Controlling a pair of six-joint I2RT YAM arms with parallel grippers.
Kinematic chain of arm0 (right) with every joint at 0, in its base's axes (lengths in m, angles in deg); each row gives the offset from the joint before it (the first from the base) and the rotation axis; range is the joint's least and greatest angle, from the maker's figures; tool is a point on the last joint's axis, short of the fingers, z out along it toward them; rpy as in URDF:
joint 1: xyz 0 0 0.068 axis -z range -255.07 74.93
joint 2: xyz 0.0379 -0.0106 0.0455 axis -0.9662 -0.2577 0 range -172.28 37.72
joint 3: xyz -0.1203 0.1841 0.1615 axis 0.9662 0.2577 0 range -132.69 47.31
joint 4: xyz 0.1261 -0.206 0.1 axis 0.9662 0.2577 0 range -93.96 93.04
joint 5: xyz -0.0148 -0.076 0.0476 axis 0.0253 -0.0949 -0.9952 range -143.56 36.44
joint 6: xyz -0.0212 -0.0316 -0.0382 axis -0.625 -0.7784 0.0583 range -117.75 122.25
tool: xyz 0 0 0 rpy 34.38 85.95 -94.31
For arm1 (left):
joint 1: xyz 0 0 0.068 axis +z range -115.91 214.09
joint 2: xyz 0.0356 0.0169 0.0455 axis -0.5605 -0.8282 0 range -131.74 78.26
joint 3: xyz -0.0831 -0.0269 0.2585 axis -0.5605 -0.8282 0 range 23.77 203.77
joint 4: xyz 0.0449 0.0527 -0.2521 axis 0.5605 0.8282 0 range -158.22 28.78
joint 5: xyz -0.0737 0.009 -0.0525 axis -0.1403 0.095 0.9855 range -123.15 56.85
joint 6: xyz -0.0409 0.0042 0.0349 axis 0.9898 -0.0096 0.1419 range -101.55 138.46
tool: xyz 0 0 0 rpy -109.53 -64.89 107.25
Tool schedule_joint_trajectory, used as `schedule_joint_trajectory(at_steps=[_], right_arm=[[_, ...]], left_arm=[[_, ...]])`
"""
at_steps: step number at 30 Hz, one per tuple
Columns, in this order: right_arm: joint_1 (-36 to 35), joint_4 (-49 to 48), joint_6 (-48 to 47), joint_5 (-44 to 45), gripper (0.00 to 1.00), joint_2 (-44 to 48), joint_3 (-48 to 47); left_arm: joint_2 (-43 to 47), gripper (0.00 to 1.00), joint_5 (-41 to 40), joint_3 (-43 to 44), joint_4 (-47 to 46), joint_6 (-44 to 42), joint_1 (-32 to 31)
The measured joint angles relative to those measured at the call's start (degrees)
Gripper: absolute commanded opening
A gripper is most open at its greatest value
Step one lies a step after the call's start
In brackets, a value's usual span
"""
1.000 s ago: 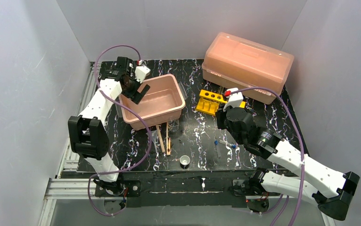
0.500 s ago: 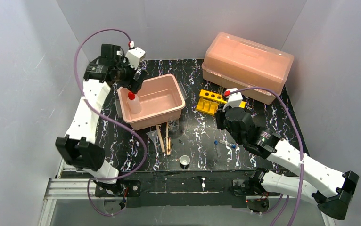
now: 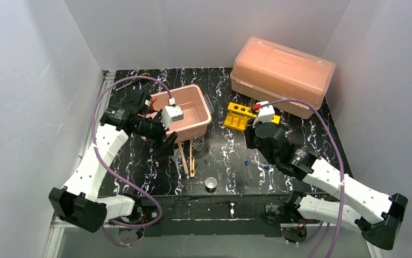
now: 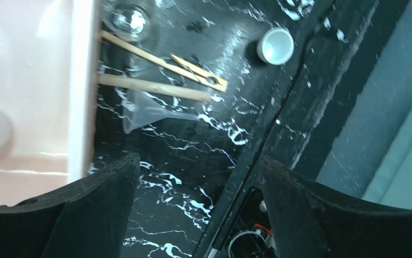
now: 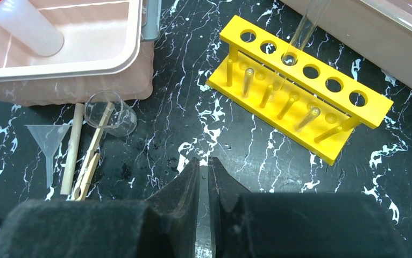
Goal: Organize the chemistry lab equipment
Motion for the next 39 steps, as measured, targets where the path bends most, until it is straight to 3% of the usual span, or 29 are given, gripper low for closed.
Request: schedule_joint_trajectory(at_steps=[9, 21, 29, 39], right_arm=[[0.0, -1.5, 1.7, -2.8, 0.21, -3.6, 0.3], [-0.4, -9.6, 4.9, -14.7, 0.35, -28.3, -5.3], [-1.1, -17.4, 5.9, -17.3, 0.41, -35.8, -8.6], [-1.1, -24.5, 6.8, -14.3, 0.42, -43.4, -8.2]], left_arm=[[0.0, 0.73, -0.4, -11.7, 0.6, -7.0, -0.3], [2.8, 0.81, -3.1, -20.4, -8.9, -7.8, -0.3], [2.8, 0.85, -5.2, -17.5, -11.4, -6.6, -0.3], [7.3, 0.86, -6.5, -14.9, -12.8, -5.8, -0.3]])
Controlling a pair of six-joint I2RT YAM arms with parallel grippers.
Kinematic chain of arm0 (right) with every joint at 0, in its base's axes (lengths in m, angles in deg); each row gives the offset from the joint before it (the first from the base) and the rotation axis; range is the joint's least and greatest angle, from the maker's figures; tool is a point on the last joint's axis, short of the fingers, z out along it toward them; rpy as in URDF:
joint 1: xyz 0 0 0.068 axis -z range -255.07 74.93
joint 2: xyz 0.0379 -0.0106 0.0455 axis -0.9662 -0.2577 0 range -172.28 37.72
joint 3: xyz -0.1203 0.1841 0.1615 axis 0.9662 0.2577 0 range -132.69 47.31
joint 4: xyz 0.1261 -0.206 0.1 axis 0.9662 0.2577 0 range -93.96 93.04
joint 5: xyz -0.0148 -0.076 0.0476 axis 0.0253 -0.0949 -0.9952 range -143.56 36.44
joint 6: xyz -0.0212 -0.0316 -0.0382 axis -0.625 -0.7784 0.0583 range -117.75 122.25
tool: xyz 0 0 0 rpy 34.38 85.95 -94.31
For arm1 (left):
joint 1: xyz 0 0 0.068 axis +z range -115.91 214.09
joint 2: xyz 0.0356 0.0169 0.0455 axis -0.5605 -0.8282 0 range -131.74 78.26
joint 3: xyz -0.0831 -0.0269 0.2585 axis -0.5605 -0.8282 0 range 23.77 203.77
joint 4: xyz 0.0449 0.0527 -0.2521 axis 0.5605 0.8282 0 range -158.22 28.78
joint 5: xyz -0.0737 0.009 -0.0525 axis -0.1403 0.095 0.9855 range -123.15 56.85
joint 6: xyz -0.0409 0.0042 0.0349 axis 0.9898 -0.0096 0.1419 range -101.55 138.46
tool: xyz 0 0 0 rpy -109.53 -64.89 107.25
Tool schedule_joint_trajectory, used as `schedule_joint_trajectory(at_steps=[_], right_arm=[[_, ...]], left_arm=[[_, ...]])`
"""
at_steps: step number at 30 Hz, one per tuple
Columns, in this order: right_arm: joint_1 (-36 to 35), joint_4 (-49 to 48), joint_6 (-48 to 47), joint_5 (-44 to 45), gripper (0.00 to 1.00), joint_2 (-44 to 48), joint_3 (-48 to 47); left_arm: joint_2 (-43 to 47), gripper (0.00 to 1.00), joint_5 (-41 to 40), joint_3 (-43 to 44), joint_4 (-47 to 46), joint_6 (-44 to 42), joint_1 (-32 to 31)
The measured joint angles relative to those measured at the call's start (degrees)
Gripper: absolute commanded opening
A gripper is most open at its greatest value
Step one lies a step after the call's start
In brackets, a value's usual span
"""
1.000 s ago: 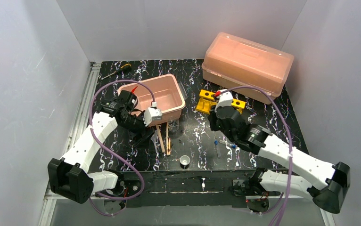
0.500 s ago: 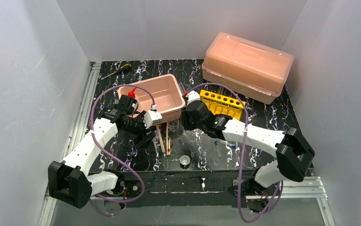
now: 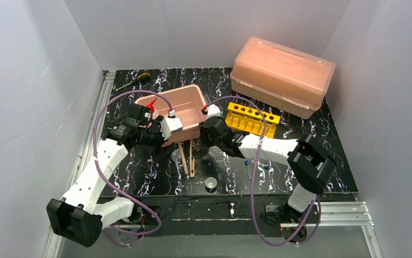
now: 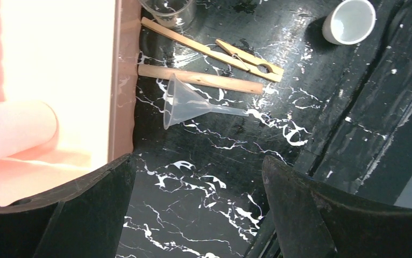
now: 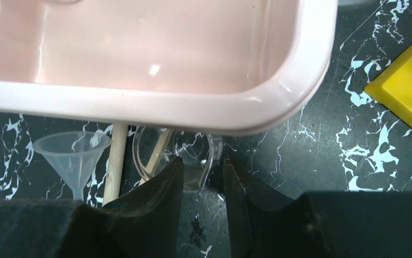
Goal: Organize the chemistry lab equipment
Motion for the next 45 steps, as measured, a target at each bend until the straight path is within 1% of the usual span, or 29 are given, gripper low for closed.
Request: schedule_joint_trajectory(at_steps=[7, 8, 11, 12, 15, 21, 26, 28, 30, 34, 38, 40, 43, 45], right_arm=[[0.0, -2.8, 0.1, 1.9, 0.39, -2.2, 0.0], [0.0, -2.9, 0.1, 2.0, 0.39, -2.4, 0.0], [0.0, -3.2, 0.2, 2.8, 0.36, -2.8, 0.1], [0.0, -3.5, 0.3, 3.1, 0.35, -2.8, 0.2], [0.0, -4.8, 0.5, 3.6, 0.31, -2.8, 1.1], [0.0, -6.0, 1.2, 3.8, 0.25, -2.8, 2.9], [-0.3, -6.6, 1.6, 4.0, 0.16, -2.8, 3.9], [-0.4, -7.2, 1.9, 4.3, 0.11, -2.7, 4.4], [-0.6, -7.5, 2.0, 4.5, 0.08, -2.4, 4.7], [-0.7, -6.1, 1.9, 5.2, 0.06, 0.4, 6.7], [-0.7, -3.6, 1.8, 5.9, 0.02, 7.3, 9.3], [-0.7, -2.2, 1.6, 6.2, 0.01, 11.0, 9.9], [-0.7, 0.2, 1.4, 6.5, 0.01, 17.3, 10.3], [-0.7, 1.8, 1.2, 6.6, 0.01, 21.1, 10.4]], left_arm=[[-0.9, 0.87, -2.6, 1.3, -1.8, 0.3, 0.0], [-1.4, 0.88, -2.9, 2.0, -2.3, 0.3, 0.0], [-2.8, 0.97, -3.8, 3.4, -4.3, -0.2, 0.0], [-3.3, 0.98, -4.0, 3.6, -5.0, -0.3, 0.0], [-5.6, 0.98, -4.3, 4.4, -6.6, -0.7, 0.0], [-13.6, 0.97, -4.9, 6.6, -9.3, -0.9, 0.0], [-17.2, 0.95, -5.0, 6.8, -10.2, -1.6, 0.0], [-17.9, 0.92, -5.0, 6.8, -9.9, -2.4, 0.0], [-18.5, 0.88, -5.0, 6.8, -9.4, -3.3, 0.0], [-19.4, 0.76, -4.4, 6.8, -8.1, -5.0, 0.0], [-19.7, 0.66, -3.2, 6.8, -7.3, -6.7, 0.0], [-20.1, 0.58, -2.6, 6.8, -7.0, -7.6, 0.0], [-20.7, 0.52, -1.6, 6.8, -6.4, -8.7, 0.0], [-21.1, 0.44, -1.0, 6.8, -6.0, -9.3, 0.0]])
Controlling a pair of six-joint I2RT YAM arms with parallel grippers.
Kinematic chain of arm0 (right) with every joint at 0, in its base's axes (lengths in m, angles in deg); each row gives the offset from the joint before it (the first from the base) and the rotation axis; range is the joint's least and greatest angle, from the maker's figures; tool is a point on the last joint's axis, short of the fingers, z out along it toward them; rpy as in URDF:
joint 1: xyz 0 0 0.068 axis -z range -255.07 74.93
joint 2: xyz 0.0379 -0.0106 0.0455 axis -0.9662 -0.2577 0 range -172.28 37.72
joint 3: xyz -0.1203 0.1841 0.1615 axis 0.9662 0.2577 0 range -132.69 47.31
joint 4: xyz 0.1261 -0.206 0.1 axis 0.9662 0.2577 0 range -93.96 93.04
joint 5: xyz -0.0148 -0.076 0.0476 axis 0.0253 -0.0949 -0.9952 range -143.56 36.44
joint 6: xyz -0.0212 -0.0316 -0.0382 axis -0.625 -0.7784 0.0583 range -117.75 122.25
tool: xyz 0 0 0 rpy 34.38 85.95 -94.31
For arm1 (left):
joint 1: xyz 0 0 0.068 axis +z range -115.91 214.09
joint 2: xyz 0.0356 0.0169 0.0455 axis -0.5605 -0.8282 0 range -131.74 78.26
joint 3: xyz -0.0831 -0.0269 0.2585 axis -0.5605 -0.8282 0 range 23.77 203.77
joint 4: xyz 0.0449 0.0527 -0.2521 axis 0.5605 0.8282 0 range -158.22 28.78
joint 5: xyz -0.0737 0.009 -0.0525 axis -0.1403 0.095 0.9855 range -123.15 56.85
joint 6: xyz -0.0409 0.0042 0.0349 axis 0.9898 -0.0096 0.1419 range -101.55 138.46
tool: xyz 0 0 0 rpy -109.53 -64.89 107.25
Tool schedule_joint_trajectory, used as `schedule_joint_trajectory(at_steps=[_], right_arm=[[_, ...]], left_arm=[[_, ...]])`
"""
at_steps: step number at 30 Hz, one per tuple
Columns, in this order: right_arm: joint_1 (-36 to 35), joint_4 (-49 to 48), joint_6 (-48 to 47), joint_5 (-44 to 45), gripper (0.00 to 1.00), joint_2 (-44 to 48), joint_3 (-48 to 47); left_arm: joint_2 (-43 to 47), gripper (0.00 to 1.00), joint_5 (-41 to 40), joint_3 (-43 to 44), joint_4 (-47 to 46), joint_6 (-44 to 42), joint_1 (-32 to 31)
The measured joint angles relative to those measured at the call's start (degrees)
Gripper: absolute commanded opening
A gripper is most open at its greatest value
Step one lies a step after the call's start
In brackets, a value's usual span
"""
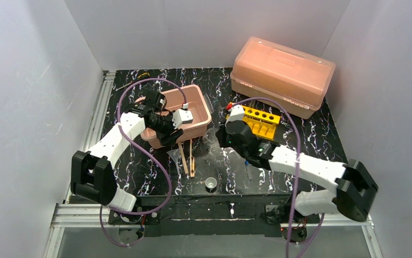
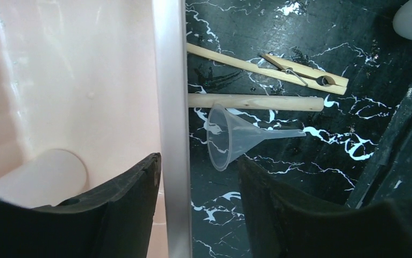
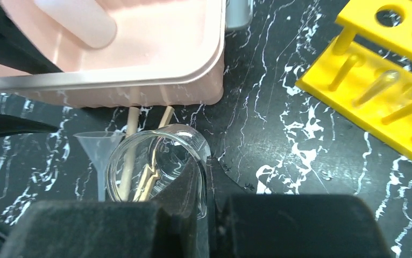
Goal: Organize the chemistry lab equipment
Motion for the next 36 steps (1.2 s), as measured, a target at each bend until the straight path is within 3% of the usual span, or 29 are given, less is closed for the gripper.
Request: schedule_joint_trajectory(at_steps=[4, 10, 19, 28, 36], right_arm=[[0.0, 3.8, -1.1, 1.1, 0.01, 7.4, -0.1], [0.7, 9.9, -3.7, 2.0, 0.01, 7.7, -6.5], [4.2, 15.5, -7.1, -0.9, 0.01, -3.7, -23.9], [6.1, 19.0, -8.7, -6.0, 0.01, -14.6, -33.4], [6.9, 21.4, -9.7, -11.9, 0.01, -29.9, -46.0]], left_arm=[[-1.8, 0.32, 0.5, 1.3, 1.7, -0.7, 0.0], [-2.1, 0.32, 2.1, 1.9, 3.1, -1.3, 0.0], [0.8, 0.31, 4.1, 1.9, 6.2, -2.7, -2.5], [1.4, 0.30, 5.7, 1.4, 7.2, -5.2, -3.0], [3.2, 0.31, 6.1, -0.3, 7.1, -6.3, -3.0]])
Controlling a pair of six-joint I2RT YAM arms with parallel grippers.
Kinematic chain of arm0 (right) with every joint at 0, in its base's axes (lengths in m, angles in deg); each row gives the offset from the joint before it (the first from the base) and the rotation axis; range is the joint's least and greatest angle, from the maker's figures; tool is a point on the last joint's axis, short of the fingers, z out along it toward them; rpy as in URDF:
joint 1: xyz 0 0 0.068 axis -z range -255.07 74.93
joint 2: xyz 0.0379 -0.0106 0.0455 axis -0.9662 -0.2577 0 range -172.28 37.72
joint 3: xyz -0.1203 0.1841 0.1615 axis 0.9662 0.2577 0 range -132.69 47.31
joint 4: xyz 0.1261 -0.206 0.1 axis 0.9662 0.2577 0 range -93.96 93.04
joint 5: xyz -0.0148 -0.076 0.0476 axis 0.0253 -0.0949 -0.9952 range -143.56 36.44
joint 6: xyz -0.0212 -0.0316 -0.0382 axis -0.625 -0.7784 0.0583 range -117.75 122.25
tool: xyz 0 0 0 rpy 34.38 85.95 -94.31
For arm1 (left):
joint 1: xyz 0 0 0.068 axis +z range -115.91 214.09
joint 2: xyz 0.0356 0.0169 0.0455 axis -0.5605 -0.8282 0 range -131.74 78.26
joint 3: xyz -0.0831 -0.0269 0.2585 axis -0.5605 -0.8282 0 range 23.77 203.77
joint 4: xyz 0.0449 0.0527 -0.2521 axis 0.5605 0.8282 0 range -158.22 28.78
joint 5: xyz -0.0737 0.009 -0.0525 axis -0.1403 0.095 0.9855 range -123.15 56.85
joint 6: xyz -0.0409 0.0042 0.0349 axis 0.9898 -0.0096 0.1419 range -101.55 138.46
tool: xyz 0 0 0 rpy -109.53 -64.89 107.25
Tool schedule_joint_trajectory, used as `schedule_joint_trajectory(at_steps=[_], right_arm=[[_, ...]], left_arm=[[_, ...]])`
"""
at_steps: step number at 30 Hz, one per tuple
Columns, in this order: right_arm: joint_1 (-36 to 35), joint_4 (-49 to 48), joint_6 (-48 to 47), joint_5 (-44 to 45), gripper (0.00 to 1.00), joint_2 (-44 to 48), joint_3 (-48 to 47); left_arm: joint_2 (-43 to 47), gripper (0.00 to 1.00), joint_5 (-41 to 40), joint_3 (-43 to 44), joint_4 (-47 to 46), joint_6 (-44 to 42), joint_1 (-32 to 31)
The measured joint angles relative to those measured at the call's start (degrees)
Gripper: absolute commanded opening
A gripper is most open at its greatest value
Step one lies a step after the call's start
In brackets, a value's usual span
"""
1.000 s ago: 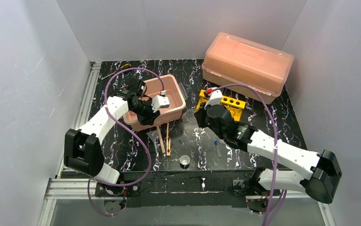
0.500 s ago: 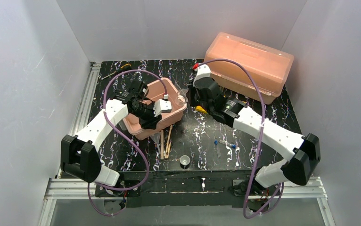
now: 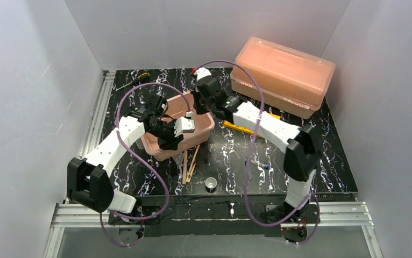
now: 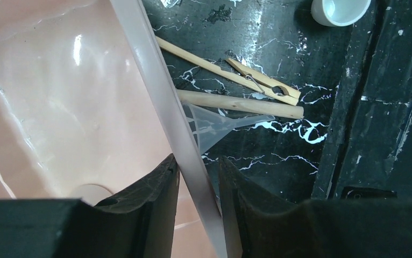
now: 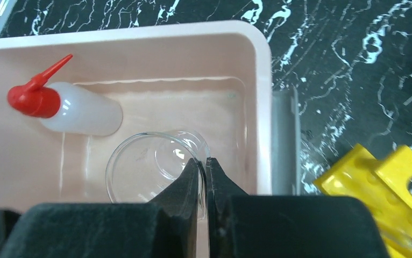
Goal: Organize the chemistry lab equipment
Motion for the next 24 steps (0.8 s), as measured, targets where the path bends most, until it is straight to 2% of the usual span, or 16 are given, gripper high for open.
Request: schedule_joint_trajectory(at_steps=[4, 9, 15, 24], right_arm=[[0.3, 1.2, -0.3, -1.7, 0.01, -7.5, -5.1], [0.6, 3.3, -0.2, -2.0, 0.01, -12.4, -5.9], [1.9, 4.2, 0.9, 0.0, 0.01, -13.6, -5.6], [2.9, 3.6, 2.8, 7.3, 0.01, -13.1, -2.7]], left_arm=[[1.4, 0.31, 0.1, -1.1, 0.0, -0.5, 0.0], [2.6, 0.31, 0.1, -1.5, 0.1, -1.8, 0.0], [3.7, 0.34, -0.1, -2.0, -0.4, -2.6, 0.0], [4.5, 0.34, -1.7, -3.1, -1.7, -3.5, 0.0]])
